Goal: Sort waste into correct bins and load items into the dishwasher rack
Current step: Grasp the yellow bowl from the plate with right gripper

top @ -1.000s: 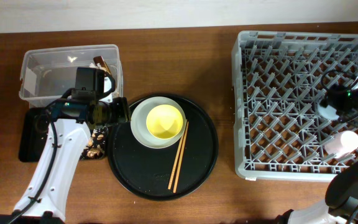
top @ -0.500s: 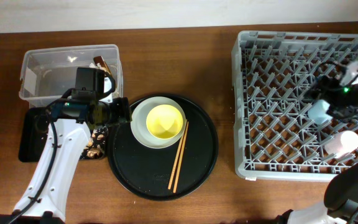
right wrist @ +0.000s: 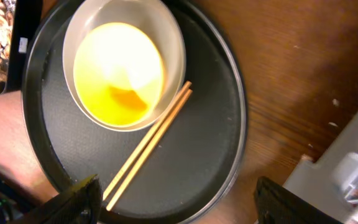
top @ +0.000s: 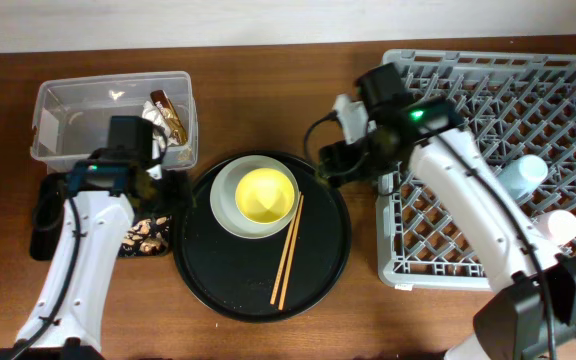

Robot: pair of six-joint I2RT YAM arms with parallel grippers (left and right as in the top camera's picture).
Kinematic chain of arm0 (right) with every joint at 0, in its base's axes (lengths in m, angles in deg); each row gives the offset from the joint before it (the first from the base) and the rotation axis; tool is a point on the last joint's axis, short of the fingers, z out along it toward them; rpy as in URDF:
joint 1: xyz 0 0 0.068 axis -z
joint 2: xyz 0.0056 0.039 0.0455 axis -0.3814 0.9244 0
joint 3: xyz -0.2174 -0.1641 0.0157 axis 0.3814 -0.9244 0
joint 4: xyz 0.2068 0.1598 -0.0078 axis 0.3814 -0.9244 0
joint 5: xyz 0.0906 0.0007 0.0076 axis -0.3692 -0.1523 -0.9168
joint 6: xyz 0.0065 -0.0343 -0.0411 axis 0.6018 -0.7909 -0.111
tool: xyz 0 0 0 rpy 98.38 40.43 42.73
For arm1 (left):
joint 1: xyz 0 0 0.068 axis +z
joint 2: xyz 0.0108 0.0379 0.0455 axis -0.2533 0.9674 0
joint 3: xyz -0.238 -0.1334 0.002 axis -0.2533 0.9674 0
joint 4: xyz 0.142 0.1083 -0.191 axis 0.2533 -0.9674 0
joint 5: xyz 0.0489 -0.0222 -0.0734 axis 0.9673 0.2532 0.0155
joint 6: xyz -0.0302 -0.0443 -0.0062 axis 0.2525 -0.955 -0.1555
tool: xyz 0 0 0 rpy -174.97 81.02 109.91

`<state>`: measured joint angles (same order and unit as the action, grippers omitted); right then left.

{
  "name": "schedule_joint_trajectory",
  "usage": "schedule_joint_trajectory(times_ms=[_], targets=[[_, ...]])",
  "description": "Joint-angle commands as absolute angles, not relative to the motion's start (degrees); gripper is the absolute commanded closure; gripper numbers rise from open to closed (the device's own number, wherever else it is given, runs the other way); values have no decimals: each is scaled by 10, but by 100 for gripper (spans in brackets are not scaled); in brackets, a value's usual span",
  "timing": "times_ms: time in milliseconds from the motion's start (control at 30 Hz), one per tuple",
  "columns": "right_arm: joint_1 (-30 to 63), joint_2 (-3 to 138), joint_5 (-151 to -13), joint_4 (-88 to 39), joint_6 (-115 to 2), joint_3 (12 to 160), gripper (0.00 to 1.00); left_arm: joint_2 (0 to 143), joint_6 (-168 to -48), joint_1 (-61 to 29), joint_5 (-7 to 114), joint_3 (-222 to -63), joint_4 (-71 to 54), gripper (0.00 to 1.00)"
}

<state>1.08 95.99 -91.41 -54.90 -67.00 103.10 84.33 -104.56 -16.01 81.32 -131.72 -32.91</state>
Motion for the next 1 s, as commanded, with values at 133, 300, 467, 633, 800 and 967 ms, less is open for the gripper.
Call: schedule_joint_trajectory(times_ms=[133,300,467,633,800,967], targets=[[-104,1077,-839,-495,-517,1040,36,833,-1054,-87,826,-1319,-346,6],[-125,1145,-834,-463,-485,1040,51,833,-1054,-87,825,-1319,-346,6],[-124,1180,-829,-443,-459,1041,76,833,-1054,-87,824,-1319,-347,6],[-111,1159,-802,-442,-461,1047,96,833,-1054,-87,824,-1319,-346,6],[-27,1059,-749,-508,-538,1109,96,833,-1054,-87,824,-1319,-346,6],[98,952,-616,-517,-613,1122,96,833,-1054,-87,824,-1319,-346,6]])
